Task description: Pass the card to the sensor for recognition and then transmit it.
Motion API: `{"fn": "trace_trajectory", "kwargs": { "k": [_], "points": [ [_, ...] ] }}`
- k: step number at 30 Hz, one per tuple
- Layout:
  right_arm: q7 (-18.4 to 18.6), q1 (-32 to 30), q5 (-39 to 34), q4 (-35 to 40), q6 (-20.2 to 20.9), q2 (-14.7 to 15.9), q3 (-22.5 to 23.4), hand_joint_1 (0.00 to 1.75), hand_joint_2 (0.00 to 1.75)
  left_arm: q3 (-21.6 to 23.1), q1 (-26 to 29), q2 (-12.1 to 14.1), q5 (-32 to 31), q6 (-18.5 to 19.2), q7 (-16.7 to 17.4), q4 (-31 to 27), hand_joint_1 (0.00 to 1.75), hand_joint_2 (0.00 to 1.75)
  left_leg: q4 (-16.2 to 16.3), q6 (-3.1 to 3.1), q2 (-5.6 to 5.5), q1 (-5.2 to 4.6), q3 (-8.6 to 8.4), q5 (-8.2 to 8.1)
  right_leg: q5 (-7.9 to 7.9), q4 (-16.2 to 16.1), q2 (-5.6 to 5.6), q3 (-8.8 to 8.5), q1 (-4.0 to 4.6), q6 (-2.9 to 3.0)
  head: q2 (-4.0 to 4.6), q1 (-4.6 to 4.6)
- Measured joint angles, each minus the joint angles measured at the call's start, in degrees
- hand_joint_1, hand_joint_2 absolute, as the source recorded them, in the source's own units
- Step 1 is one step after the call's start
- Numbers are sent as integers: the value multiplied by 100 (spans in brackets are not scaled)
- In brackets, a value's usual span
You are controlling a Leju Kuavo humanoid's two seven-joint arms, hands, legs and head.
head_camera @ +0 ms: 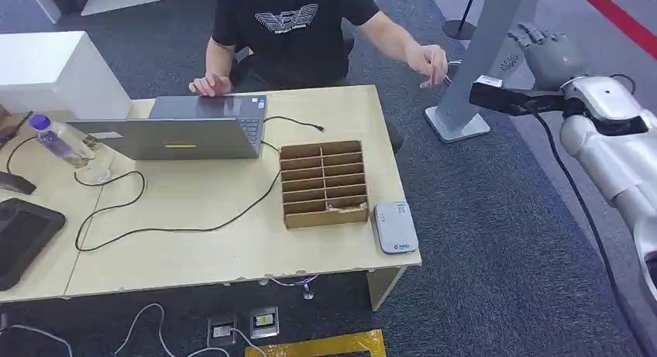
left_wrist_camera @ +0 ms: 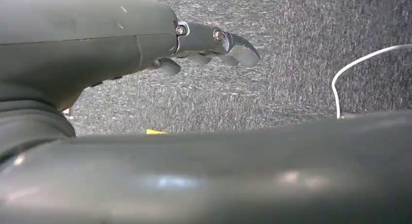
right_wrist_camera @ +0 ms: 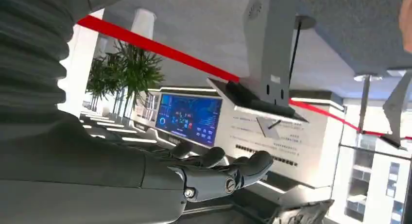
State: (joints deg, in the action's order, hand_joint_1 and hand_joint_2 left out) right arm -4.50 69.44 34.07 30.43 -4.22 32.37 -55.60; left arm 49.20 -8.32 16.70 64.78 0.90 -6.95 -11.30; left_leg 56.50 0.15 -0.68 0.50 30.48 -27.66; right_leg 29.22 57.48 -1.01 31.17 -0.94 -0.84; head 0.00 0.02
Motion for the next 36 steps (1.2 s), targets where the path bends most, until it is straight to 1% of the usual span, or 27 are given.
{"fn": "trace_trajectory", "kwargs": {
  "k": [6,12,22,23,24,25,26,36],
  "points": [
    [-42,-436,-134,179,66,2,105,0,175,2,-9,2,2,0,22,0,0,0,0,0,3,0,1,0,-3,0,1,-1,0,0,0,0],
    [81,-806,-553,411,579,-31,391,0,175,41,-9,35,2,15,48,0,0,0,0,0,3,-1,1,0,-3,1,1,-1,-1,0,0,2],
    [63,-1044,-500,824,671,-125,769,0,175,125,6,48,20,-46,57,0,0,0,0,0,3,0,2,0,-4,1,-1,-1,0,0,0,0],
    [66,-1059,-494,872,692,-133,806,5,175,138,6,50,15,-48,57,0,0,0,0,0,3,0,2,0,-4,1,-1,-1,0,0,0,0],
    [68,-1069,-496,918,717,-144,843,122,175,142,6,50,11,-48,57,0,0,0,0,0,3,0,2,0,-4,1,-1,-1,0,0,0,0],
    [70,-1076,-509,950,736,-151,872,171,175,142,6,50,9,-50,57,0,0,0,0,0,3,0,2,0,-4,1,0,-1,0,0,0,0],
    [70,-1084,-539,981,764,-153,909,175,175,144,6,50,7,-55,57,0,0,0,0,0,3,0,1,0,-4,1,0,-1,0,0,0,-2],
    [92,-1211,-745,1263,878,-157,1112,175,175,149,5,52,2,-98,57,0,0,0,0,0,4,-1,1,0,-4,0,1,0,-1,-1,0,0]
  ]
}}
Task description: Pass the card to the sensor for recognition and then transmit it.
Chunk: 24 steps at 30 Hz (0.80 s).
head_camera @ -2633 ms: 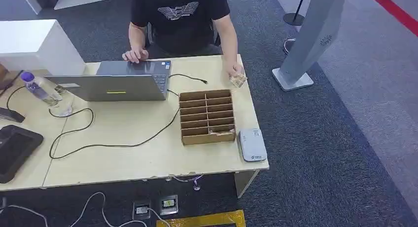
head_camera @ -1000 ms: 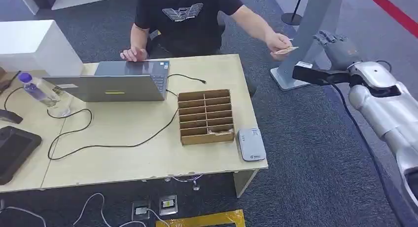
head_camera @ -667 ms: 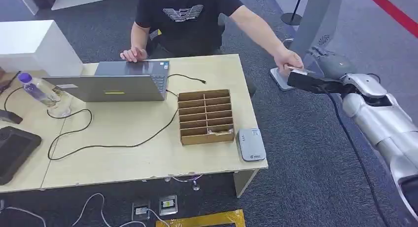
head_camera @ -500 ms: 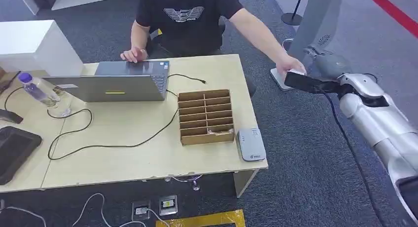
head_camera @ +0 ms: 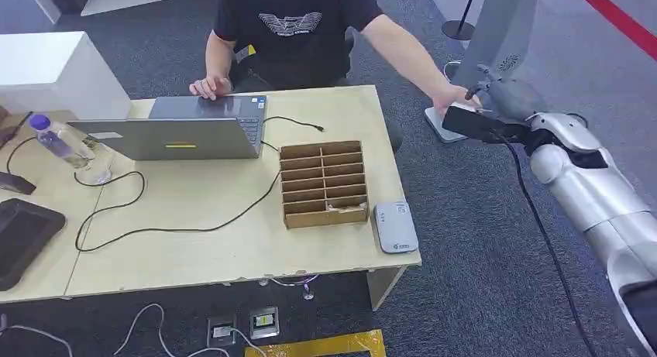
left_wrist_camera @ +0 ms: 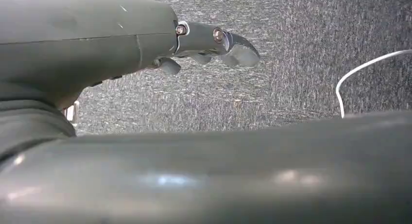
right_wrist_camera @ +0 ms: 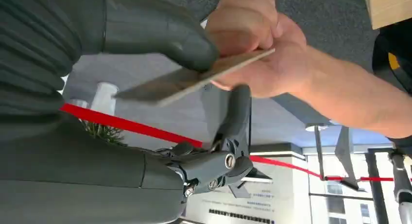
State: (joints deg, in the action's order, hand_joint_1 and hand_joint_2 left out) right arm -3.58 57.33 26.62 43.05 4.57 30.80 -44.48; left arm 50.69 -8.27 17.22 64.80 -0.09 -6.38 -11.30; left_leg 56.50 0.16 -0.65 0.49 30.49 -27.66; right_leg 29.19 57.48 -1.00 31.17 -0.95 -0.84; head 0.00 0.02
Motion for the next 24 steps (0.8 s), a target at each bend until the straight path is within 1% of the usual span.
{"fn": "trace_trajectory", "kwargs": {
  "k": [9,14,19,24],
  "points": [
    [98,-56,-33,195,123,63,0,175,175,20,8,15,7,0,0,0,0,0,0,0,0,0,0,0,0,0,-1,0,0,0,0,0],
    [190,-156,-236,348,158,175,-13,175,175,72,12,20,24,-2,0,0,0,0,0,0,0,0,0,0,0,-1,0,1,0,0,0,0],
    [306,-409,-468,543,131,321,-17,175,175,101,17,26,50,-2,0,0,0,0,0,0,0,0,0,-1,0,-1,-1,1,0,0,0,0],
    [380,-776,-618,778,9,467,-20,175,175,131,22,28,68,-9,28,0,0,0,0,1,2,0,1,-1,0,-1,1,1,0,0,0,0]
  ]
}}
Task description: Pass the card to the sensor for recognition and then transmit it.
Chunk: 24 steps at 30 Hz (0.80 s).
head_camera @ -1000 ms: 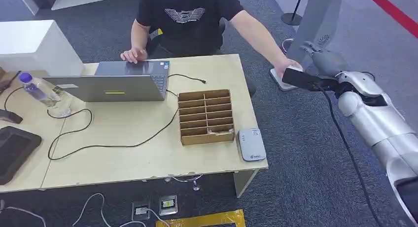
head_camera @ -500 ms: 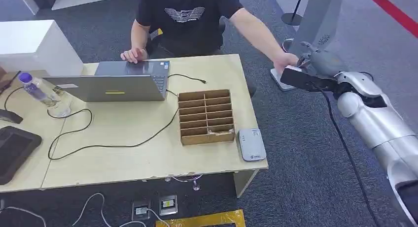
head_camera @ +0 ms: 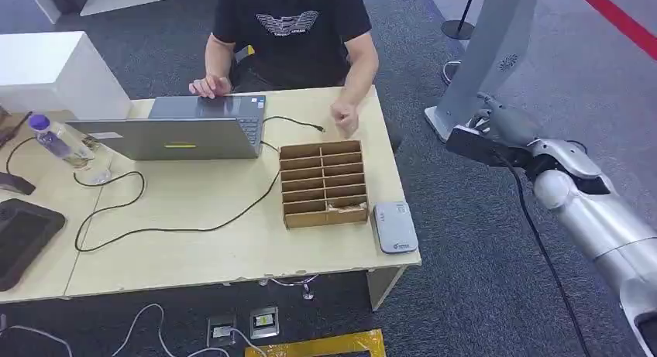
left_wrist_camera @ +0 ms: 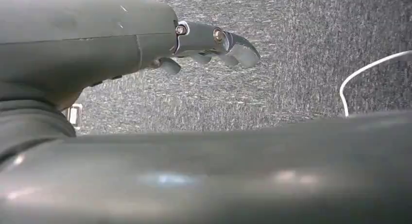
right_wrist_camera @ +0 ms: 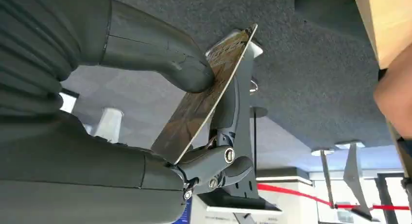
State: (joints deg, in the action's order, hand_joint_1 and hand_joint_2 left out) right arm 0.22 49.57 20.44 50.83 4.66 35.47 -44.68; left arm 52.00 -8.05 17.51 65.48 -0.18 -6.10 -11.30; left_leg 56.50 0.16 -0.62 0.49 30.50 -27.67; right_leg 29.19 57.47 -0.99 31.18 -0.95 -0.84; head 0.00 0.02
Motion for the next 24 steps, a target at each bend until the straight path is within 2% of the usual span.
{"fn": "trace_trajectory", "kwargs": {
  "k": [13,24],
  "points": [
    [396,-1227,-199,1081,-154,287,24,175,175,52,4,4,31,-17,7,0,0,0,0,0,1,3,1,0,0,0,-1,-1,2,0,0,0],
    [488,-1635,-62,1695,-114,306,-57,175,175,118,1,-2,-7,4,-98,0,0,0,0,0,11,3,0,0,0,0,4,0,2,0,0,-2]
  ]
}}
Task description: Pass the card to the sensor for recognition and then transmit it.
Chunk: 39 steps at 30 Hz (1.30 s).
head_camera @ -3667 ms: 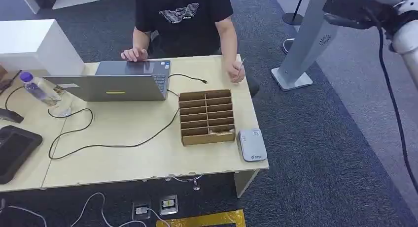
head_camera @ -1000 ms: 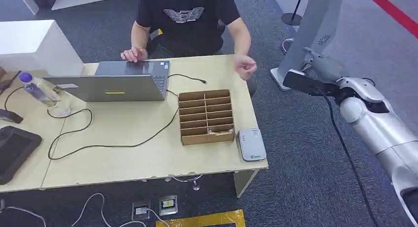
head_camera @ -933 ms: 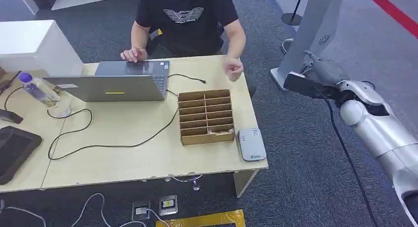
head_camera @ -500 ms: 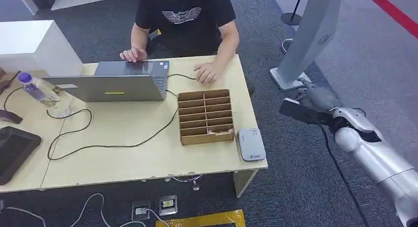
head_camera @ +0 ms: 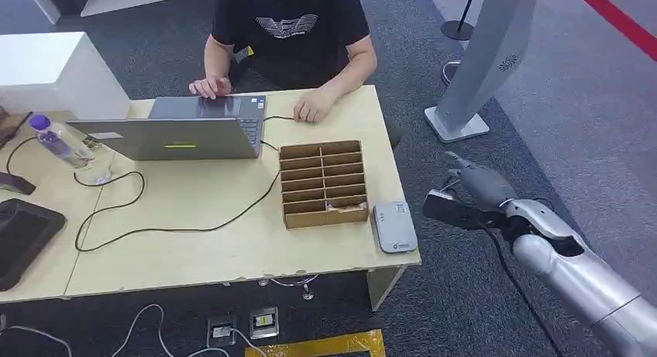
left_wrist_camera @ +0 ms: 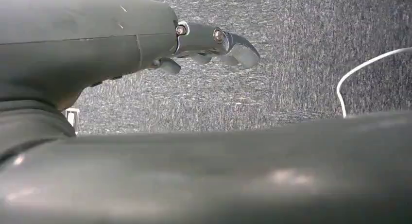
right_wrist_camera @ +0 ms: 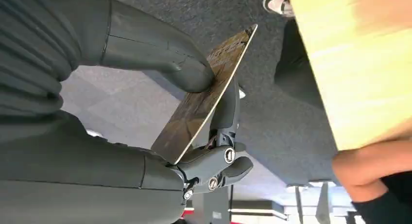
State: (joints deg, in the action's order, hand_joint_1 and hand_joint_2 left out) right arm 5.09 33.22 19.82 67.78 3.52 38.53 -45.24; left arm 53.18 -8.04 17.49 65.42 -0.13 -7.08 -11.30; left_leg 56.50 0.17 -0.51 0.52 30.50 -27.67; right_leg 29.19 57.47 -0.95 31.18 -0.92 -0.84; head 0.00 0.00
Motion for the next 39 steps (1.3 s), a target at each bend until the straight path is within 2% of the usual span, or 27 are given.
{"fn": "trace_trajectory", "kwargs": {
  "k": [17,39],
  "points": [
    [78,-302,-162,253,-50,-140,-378,175,175,74,0,-33,-2,-4,0,0,0,0,0,0,0,0,1,0,0,0,-1,0,0,0,0,2],
    [-199,-438,-435,-164,-251,-647,-516,175,175,168,-3,-61,7,-90,9,-2,0,0,0,0,0,0,1,0,0,0,0,0,0,0,0,0]
  ]
}}
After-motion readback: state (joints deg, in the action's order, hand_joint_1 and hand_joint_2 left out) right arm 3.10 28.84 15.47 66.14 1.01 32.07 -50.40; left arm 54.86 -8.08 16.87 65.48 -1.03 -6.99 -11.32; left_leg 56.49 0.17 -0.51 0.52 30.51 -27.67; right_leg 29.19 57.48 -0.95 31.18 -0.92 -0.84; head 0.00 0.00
